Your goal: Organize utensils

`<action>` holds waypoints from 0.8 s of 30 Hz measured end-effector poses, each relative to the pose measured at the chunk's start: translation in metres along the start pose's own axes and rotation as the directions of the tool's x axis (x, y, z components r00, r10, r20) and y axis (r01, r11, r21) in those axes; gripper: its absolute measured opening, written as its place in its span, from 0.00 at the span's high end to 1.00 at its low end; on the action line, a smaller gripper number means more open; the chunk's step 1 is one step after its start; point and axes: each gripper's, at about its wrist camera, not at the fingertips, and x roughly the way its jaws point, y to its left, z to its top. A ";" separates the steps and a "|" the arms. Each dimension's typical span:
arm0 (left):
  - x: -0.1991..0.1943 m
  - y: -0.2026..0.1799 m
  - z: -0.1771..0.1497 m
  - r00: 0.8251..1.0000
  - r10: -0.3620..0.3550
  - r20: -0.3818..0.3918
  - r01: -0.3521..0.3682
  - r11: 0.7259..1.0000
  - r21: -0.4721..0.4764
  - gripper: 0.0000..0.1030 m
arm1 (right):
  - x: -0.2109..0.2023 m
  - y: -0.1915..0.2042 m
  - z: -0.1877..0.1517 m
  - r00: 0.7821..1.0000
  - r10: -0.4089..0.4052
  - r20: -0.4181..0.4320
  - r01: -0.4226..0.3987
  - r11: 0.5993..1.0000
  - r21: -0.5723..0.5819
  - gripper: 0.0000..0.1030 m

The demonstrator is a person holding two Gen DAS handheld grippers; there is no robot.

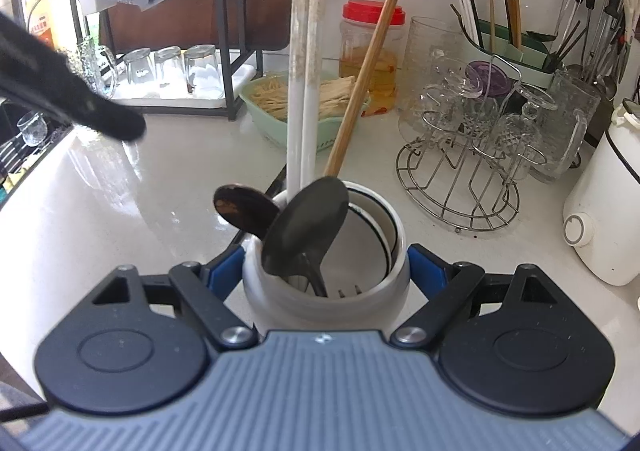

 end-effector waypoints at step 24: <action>0.138 -0.031 0.019 0.985 0.146 -0.094 -0.155 0.983 -0.100 0.62 | -0.012 -0.056 -0.009 0.998 0.042 -0.046 -0.044 0.998 -0.036 0.13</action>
